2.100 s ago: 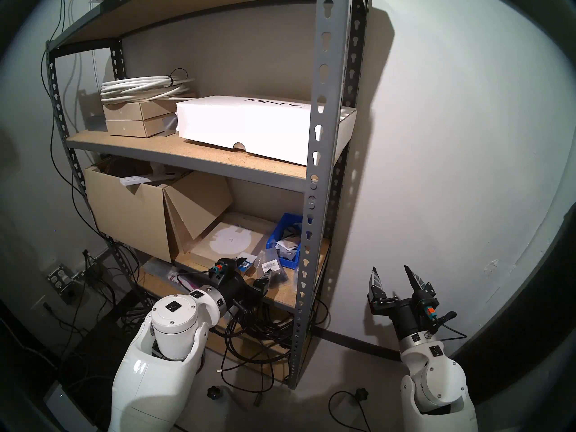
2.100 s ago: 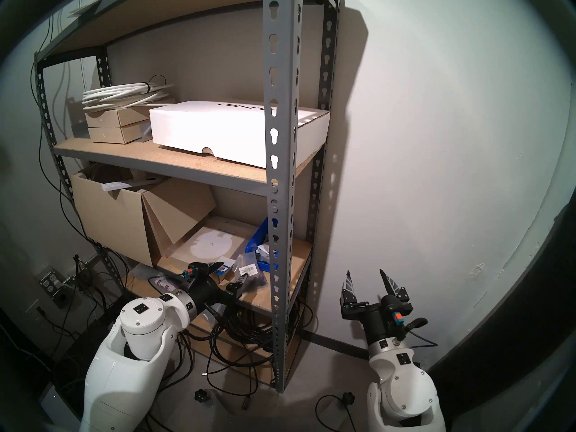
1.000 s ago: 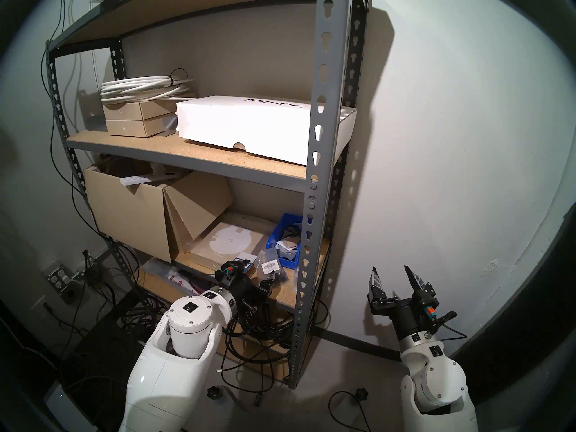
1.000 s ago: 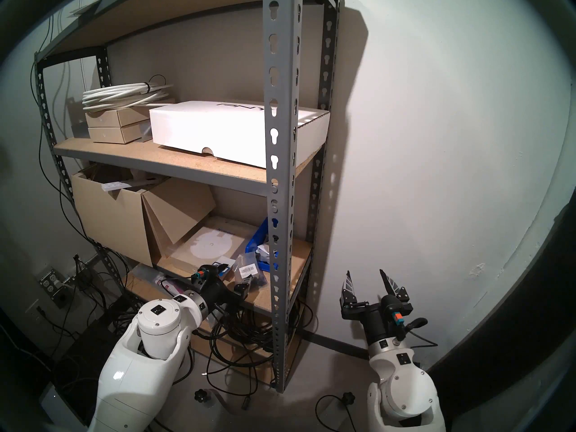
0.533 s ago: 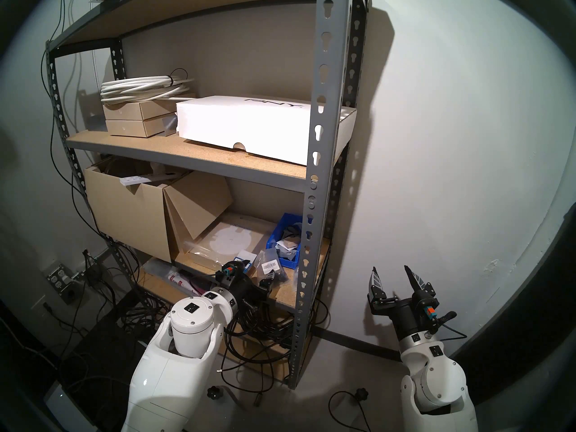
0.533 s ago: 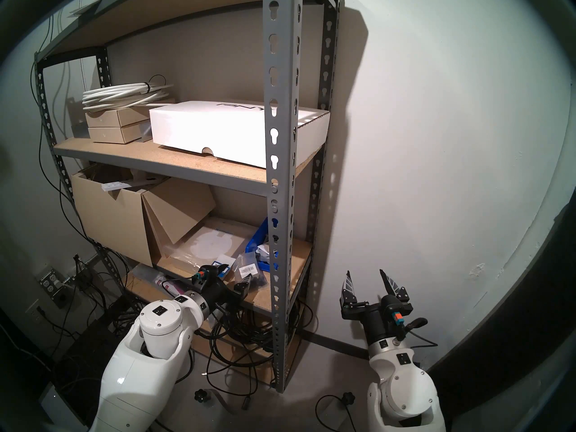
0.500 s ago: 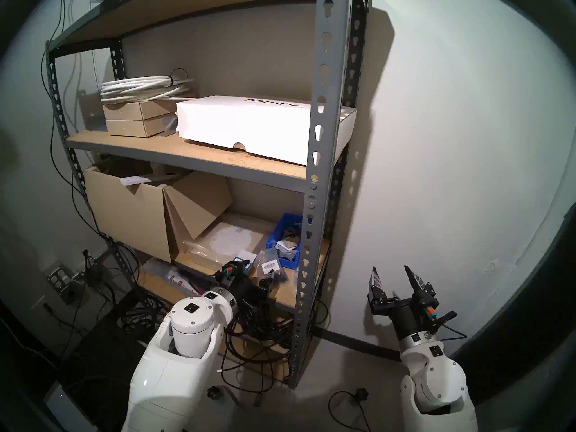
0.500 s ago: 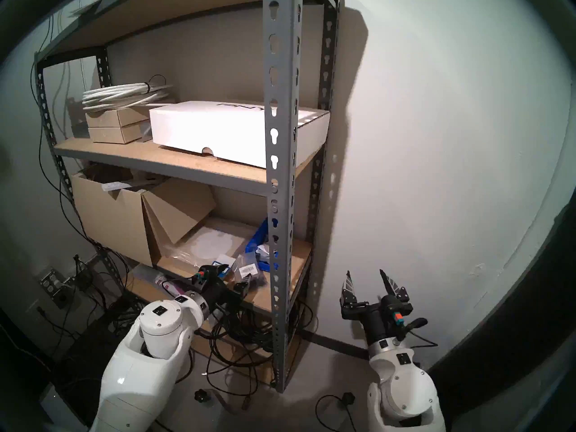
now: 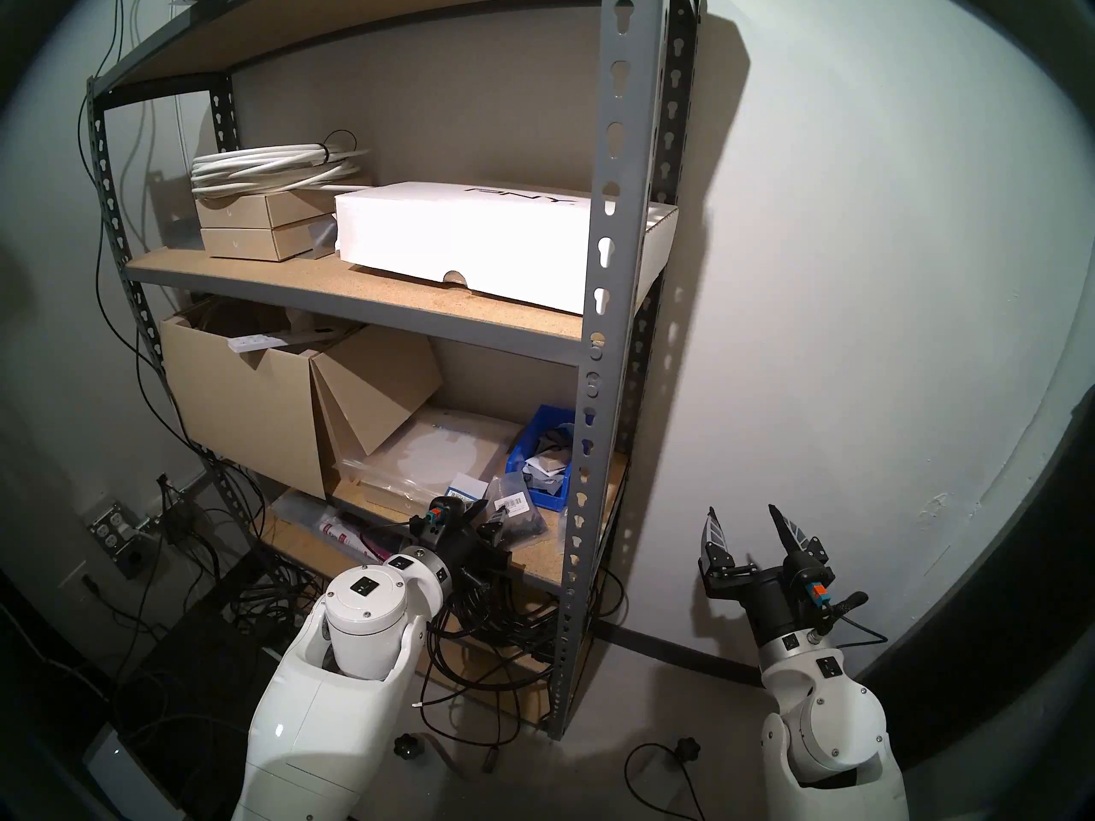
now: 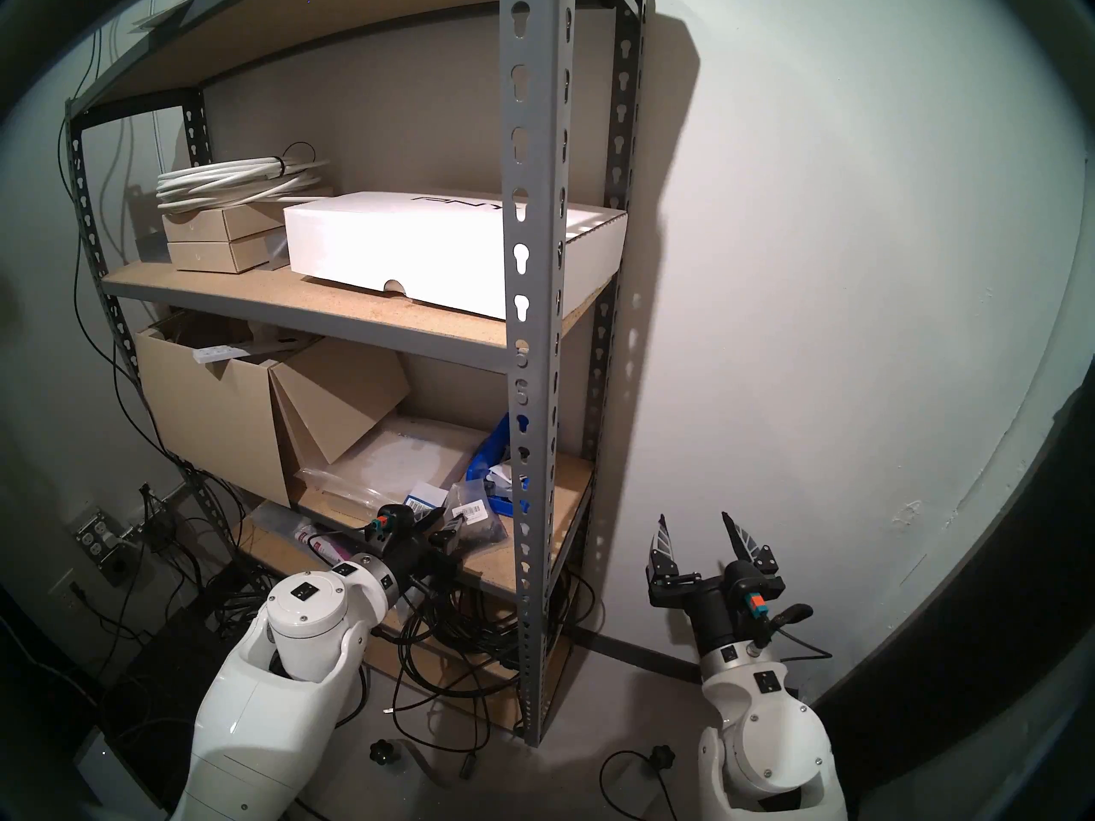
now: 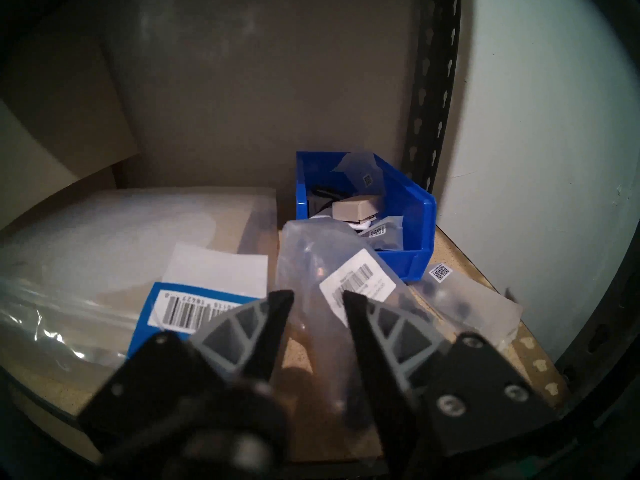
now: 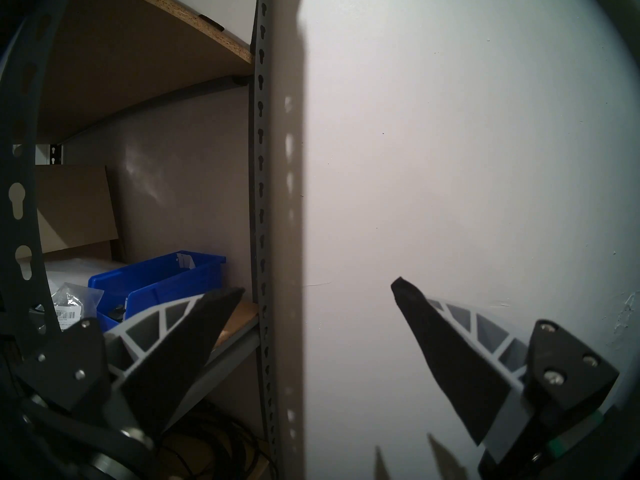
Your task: Organize the rack shelf by putting things into a case
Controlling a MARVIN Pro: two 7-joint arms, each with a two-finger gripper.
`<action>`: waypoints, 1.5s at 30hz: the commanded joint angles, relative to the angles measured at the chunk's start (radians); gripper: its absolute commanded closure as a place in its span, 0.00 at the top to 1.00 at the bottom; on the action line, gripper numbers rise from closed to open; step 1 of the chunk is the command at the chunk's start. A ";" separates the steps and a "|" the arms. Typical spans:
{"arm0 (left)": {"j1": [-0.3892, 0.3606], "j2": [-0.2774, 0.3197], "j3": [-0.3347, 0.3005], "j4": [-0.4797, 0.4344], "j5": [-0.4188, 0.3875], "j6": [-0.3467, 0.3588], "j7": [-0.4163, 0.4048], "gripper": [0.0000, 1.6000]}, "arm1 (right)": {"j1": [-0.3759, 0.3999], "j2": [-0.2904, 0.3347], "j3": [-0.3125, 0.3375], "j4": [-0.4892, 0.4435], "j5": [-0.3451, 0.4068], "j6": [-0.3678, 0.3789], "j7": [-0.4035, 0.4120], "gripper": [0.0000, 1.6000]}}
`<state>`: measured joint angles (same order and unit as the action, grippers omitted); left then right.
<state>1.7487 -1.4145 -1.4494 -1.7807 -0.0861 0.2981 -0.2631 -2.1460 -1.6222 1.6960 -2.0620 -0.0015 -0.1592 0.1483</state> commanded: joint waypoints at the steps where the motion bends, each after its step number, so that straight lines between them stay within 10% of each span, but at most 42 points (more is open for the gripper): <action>1: 0.004 0.001 -0.006 -0.020 -0.008 0.001 -0.006 0.47 | 0.002 -0.001 -0.001 -0.021 0.001 -0.003 -0.001 1.00; 8: 0.018 0.002 -0.022 -0.053 -0.028 0.001 -0.020 0.37 | 0.002 -0.001 -0.001 -0.020 0.001 -0.003 -0.001 1.00; 13: 0.029 -0.002 -0.036 -0.080 -0.039 -0.006 -0.024 0.01 | 0.002 -0.001 -0.001 -0.020 0.001 -0.003 -0.001 1.00; 45: 0.055 -0.067 -0.082 -0.249 -0.175 0.109 -0.081 0.00 | 0.002 -0.001 -0.001 -0.020 0.001 -0.004 -0.001 1.00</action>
<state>1.8537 -1.4488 -1.5450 -2.0047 -0.2416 0.3945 -0.3498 -2.1460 -1.6217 1.6960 -2.0619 -0.0014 -0.1592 0.1481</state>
